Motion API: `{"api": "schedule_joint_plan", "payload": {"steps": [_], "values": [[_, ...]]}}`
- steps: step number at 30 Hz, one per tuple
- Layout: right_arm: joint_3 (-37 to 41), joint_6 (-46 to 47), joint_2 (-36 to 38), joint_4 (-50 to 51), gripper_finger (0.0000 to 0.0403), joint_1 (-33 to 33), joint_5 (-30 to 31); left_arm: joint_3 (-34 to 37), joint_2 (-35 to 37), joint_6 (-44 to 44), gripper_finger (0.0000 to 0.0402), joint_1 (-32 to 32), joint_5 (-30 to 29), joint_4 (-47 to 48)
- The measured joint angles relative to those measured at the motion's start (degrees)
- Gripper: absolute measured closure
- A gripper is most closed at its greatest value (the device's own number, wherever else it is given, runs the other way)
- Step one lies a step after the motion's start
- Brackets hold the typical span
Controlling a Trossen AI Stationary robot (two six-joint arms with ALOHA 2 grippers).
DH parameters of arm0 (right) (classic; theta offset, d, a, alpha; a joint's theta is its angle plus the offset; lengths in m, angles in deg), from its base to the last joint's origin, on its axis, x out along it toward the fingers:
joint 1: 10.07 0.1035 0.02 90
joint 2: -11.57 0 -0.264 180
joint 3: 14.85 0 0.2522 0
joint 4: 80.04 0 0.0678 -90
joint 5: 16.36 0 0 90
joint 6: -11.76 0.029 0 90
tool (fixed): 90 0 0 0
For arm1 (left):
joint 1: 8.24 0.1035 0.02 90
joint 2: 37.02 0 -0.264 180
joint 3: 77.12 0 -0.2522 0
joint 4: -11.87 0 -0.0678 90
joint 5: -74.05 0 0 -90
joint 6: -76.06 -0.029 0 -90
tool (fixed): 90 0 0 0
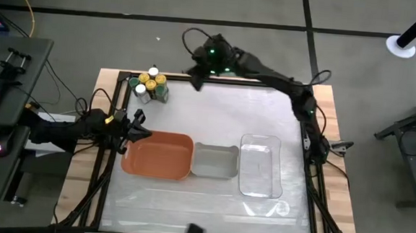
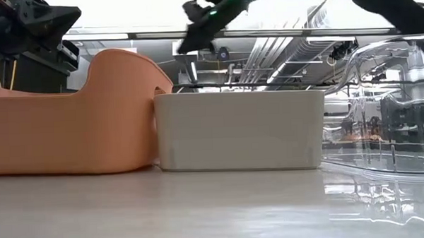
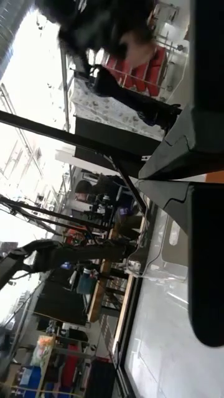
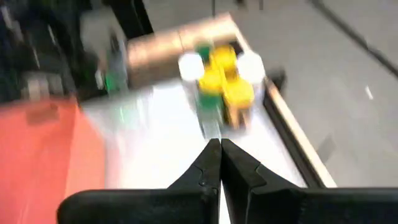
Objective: Sort spices by type
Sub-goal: Put the right green seasoning bottle into the transparent bin
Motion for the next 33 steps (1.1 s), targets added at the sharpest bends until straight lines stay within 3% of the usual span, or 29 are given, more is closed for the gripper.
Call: {"api": "schedule_joint_plan", "payload": {"steps": [3, 6, 9, 14, 16, 18, 20, 22, 25, 28, 33], "values": [[0.0, -3.1, 5.4, 13.6, 0.0403, -2.1, 1.6, 0.0, 0.0, 0.0, 0.0401, 0.0, 0.0, -0.7], [5.4, -4.1, 11.1, 19.7, 0.0403, -3.1, 3.5, 0.0, 0.0, 0.1, 0.0401, 0.0, 0.0, -3.5], [17.4, -2.3, 19.1, 17.4, 0.0403, -2.8, 4.3, 0.0, 0.0, 2.2, 0.0401, 0.0, 0.0, -8.2], [43.3, 7.1, 38.8, 6.1, 0.0403, -3.1, 8.5, 0.0, 0.0, 5.7, 0.0401, 0.0, -0.6, -15.6], [54.0, 12.7, 45.9, 0.4, 0.0403, -2.4, 8.8, 0.0, 0.0, 5.5, 0.0401, 0.0, -5.3, -18.0], [62.7, 18.6, 52.7, -4.3, 0.0403, -1.2, 8.2, -0.3, -0.1, 6.5, 0.0401, 0.0, -15.8, -18.6], [69.4, 23.7, 59.0, -9.6, 0.0403, 0.0, 8.5, -1.8, -1.4, 10.7, 0.0401, 0.4, -28.6, -14.7], [75.0, 27.9, 63.4, -13.2, 0.0403, 1.6, 11.0, -4.2, -4.0, 14.9, 0.0401, 1.9, -33.4, -8.1], [80.7, 32.4, 67.9, -17.4, 0.0403, 3.9, 13.9, -9.6, -11.2, 20.1, 0.0401, 5.6, -31.4, -2.9], [83.4, 33.6, 70.3, -20.1, 0.0403, 4.6, 16.7, -18.4, -21.2, 22.9, 0.0401, 11.1, -25.9, 3.5], [84.5, 32.0, 70.3, -22.4, 0.0403, 4.6, 16.7, -36.6, -40.8, 18.8, 0.0401, 22.6, -16.6, 30.3]]}}
